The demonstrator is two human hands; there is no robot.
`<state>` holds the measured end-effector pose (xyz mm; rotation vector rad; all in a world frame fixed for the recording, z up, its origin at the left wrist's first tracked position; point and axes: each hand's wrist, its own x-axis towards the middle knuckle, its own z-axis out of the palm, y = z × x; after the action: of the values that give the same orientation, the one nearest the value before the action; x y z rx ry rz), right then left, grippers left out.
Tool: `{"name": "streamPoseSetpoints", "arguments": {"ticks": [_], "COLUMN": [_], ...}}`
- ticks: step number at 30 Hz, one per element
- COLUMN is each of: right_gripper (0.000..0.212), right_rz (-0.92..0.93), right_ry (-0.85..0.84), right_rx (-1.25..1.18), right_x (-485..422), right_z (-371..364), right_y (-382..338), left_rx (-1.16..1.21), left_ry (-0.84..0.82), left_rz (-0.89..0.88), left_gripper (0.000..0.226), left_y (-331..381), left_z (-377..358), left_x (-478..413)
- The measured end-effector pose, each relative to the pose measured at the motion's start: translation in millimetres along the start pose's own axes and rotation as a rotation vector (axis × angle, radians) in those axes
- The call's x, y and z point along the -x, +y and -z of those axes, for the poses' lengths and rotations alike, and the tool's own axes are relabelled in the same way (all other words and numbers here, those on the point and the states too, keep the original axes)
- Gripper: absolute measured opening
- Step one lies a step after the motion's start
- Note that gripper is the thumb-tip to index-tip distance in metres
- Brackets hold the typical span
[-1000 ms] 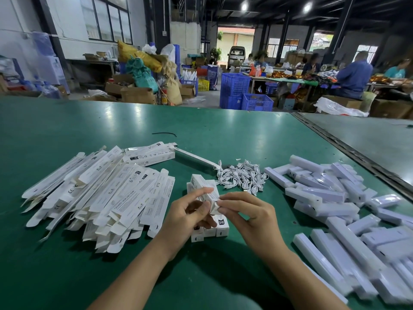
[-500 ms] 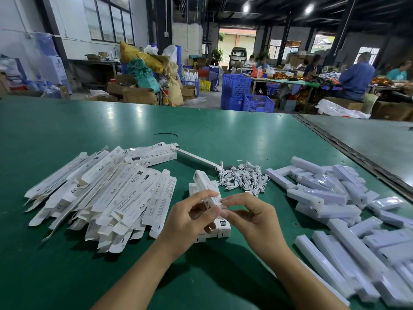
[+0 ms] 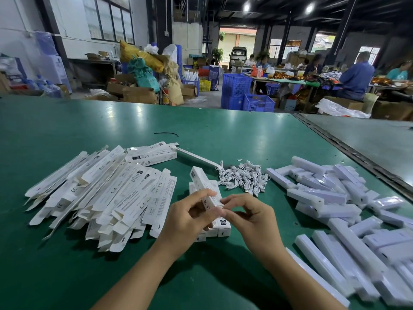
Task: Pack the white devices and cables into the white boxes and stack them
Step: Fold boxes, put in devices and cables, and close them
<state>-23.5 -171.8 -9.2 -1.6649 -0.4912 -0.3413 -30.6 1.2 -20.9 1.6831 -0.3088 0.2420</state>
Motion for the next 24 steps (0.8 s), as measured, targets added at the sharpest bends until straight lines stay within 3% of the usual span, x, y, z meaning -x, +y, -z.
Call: {"name": "streamPoseSetpoints", "arguments": {"ticks": [8,13,18,24], "right_gripper": [0.016,0.01,0.009,0.008], "right_rz": [-0.006,-0.001,0.071,0.211], "right_ry": [0.005,0.06,0.08,0.08], "right_rx": [-0.084,-0.135,-0.047,0.088], "right_x": [-2,0,2,0], "right_z": [1,-3,-7,-4], "right_y": [0,3,2,4], "left_rx": [0.031,0.151,0.189,0.231], "left_ry": [0.005,0.075,0.129,0.113], "left_rz": [0.002,-0.029,-0.007,0.013], "left_gripper": [0.034,0.042,0.027,0.029], "left_y": [1,1,4,4], "left_z": [-4,-5,-11,-10], "left_x": [1,-2,-1,-2]}}
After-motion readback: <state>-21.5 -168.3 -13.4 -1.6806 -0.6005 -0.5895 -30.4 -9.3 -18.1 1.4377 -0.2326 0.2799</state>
